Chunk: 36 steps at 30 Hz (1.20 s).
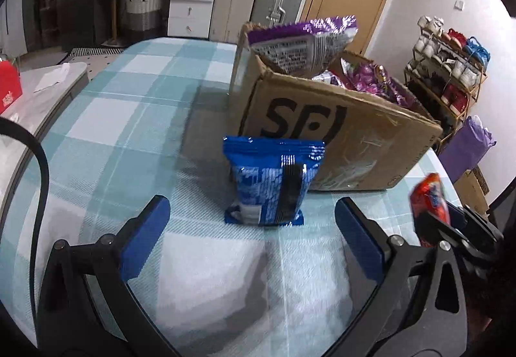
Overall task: Organize snacks
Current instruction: 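Grasp the red Oreo pack with the right tool while the left tool grasps the blue Oreo pack, then lift both Oreo packs and carry them over the cardboard box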
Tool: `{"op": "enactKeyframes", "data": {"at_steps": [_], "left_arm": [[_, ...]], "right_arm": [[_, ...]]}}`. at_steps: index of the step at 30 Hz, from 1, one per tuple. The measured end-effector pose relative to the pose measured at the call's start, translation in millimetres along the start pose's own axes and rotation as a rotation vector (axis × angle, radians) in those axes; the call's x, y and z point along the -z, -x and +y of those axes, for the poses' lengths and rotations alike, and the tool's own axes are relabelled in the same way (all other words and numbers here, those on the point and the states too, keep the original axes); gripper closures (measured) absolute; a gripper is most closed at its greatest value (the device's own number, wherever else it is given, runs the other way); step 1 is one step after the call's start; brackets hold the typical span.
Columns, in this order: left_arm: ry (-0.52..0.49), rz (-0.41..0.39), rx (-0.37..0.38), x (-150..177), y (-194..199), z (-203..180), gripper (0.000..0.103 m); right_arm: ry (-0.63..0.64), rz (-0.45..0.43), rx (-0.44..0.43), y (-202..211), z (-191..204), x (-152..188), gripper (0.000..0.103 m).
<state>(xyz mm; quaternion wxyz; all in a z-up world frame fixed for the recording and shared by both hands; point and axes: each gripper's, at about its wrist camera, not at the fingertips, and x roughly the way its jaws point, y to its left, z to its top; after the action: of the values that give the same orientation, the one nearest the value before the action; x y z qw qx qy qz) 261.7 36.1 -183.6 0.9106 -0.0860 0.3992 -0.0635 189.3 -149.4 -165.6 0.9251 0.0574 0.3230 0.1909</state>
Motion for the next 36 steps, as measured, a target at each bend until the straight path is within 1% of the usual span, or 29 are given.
{"op": "enactKeyframes", "data": {"at_steps": [1, 4, 6, 11, 14, 15, 16, 17, 19, 21, 23, 28, 36], "left_arm": [[0.011, 0.011, -0.006, -2.1, -5.2, 0.1, 0.001], [0.055, 0.053, 0.01, -7.8, -23.1, 3.2, 0.001], [0.071, 0.067, -0.001, -9.8, -31.1, 5.0, 0.002], [0.087, 0.072, -0.006, -13.1, -44.3, 8.0, 0.002], [0.093, 0.055, 0.011, -12.0, -44.2, 8.5, 0.009], [0.091, 0.052, 0.02, -12.1, -44.2, 8.4, 0.014], [0.09, 0.05, 0.028, -11.2, -43.3, 7.6, 0.023], [0.086, 0.053, 0.051, -11.5, -43.5, 7.5, 0.028], [0.071, 0.061, 0.071, -10.8, -42.7, 7.7, 0.051], [0.046, 0.071, 0.083, -11.1, -43.5, 5.2, 0.059], [0.022, 0.06, 0.068, -10.8, -40.6, 2.6, 0.059], [0.02, 0.048, 0.07, -4.5, -24.9, 2.1, 0.06], [-0.016, 0.002, 0.068, -0.9, 11.9, 1.7, 0.06]], "right_arm": [[-0.002, -0.006, -0.003, 0.9, 0.2, -0.5, 0.058], [-0.005, -0.022, -0.016, 2.9, 1.3, -1.0, 0.058], [-0.014, -0.028, -0.023, 4.3, -0.3, -1.2, 0.058], [-0.053, -0.031, -0.056, 4.9, -8.1, -1.1, 0.058], [-0.1, -0.021, -0.074, 2.8, -16.7, -1.1, 0.058], [-0.112, -0.02, -0.078, 3.2, -18.5, -0.5, 0.058], [-0.123, -0.019, -0.085, 3.3, -20.6, -0.1, 0.058], [-0.131, -0.019, -0.09, 3.1, -22.0, 0.0, 0.058], [-0.14, -0.018, -0.089, 3.1, -23.3, 0.4, 0.058], [-0.14, -0.02, -0.089, 3.5, -23.3, 0.2, 0.058], [-0.135, -0.024, -0.086, 4.1, -22.2, 0.0, 0.058], [-0.137, -0.026, -0.081, 3.7, -22.7, -0.7, 0.058], [-0.131, -0.039, -0.066, 7.5, -21.0, -0.2, 0.058]]}}
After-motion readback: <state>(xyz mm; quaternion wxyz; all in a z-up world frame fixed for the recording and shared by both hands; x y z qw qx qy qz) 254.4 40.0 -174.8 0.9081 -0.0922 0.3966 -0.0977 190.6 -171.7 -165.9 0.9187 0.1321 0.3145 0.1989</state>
